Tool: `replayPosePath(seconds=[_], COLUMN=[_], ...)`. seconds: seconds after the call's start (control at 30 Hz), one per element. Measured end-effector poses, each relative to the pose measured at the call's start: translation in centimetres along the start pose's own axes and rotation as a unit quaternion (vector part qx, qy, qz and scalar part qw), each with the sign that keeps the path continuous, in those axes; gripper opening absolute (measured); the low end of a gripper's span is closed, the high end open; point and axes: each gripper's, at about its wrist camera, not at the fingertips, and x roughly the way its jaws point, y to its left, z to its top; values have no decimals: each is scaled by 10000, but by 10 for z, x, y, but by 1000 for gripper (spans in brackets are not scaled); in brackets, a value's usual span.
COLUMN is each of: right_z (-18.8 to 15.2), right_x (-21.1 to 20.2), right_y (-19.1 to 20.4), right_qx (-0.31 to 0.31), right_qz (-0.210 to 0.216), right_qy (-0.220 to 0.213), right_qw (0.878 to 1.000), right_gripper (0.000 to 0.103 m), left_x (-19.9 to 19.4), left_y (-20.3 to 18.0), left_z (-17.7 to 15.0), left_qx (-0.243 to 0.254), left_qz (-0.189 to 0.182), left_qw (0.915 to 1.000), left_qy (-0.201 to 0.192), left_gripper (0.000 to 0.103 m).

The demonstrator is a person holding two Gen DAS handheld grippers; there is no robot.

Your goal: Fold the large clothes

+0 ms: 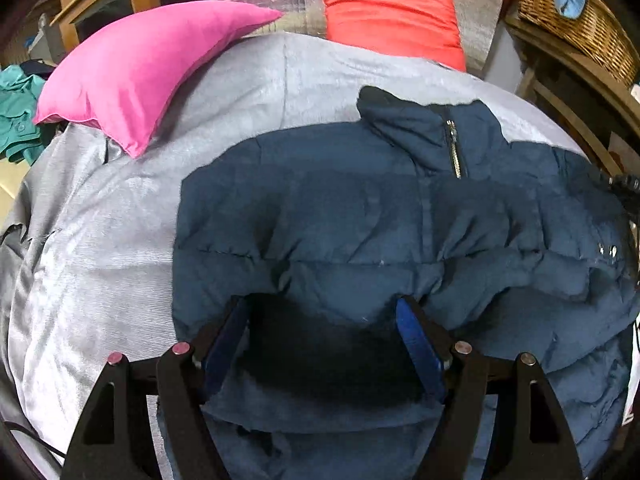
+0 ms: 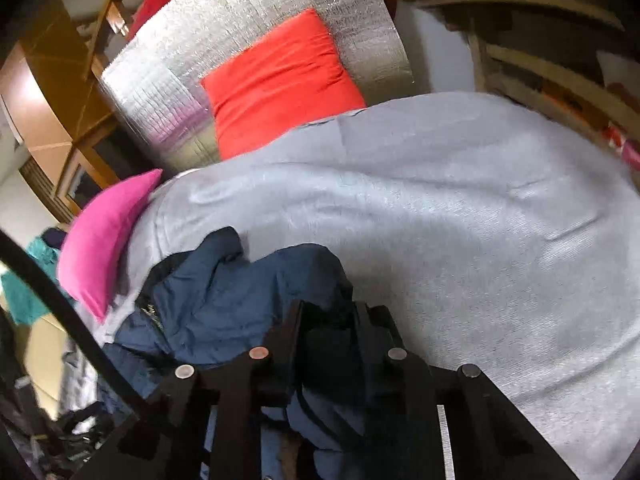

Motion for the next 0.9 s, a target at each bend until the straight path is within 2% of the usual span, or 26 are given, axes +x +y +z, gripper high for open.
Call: replayPosePath(seconds=[0.07,0.1,0.13,0.2,0.23,0.27,0.3,0.43,0.47,0.57,0.67,0.77,0.9], right_z=[-9,-10,-14,-16,-17,-21,-24,-46,-57,-84,-109,-121,-116], right_x=[15,18,16,-6,-14,-32,-42,-80,-88,-96,-78,-36,-22], right_y=[-10,-14,-19,-20,-19,-17,-14,15,27,55,74,72,69], right_qx=[103,200,365,565,599,637,621,122,-111,-662,-954,-892,-728], right_qz=[-429,-476,-407,-328,-247,-81,-10,199,329,469,521,374,396], right_qy=[338,468,513,402,342,192,102,-39,-39,146,589,1168,1190], right_qw=[9985,9976,9972,9971,9973,9978,9980,9997,9994,9966,9923,9884,9894], right_gripper=[29,29,30,40,52,60,61,61,59,44,43,44,42], left_x=[2,4,5,2,-1,-6,-12,-31,-33,-27,-9,-4,-5], left_y=[2,4,4,7,9,12,15,26,29,37,45,48,51], left_z=[-1,-2,-3,-5,-5,-4,-7,-12,-15,-22,-32,-37,-37], left_qx=[-44,-39,-26,-49,-92,-162,-219,-295,-275,-287,-365,-365,-370], left_qz=[28,53,77,112,114,101,86,92,209,531,582,492,462], left_qw=[10000,9999,9999,9998,9998,9998,9997,9994,9993,9982,9969,9971,9971], left_qy=[55,116,151,161,141,88,36,-141,-134,21,394,453,470], left_gripper=[77,77,77,77,77,77,77,77,77,77,78,81,82])
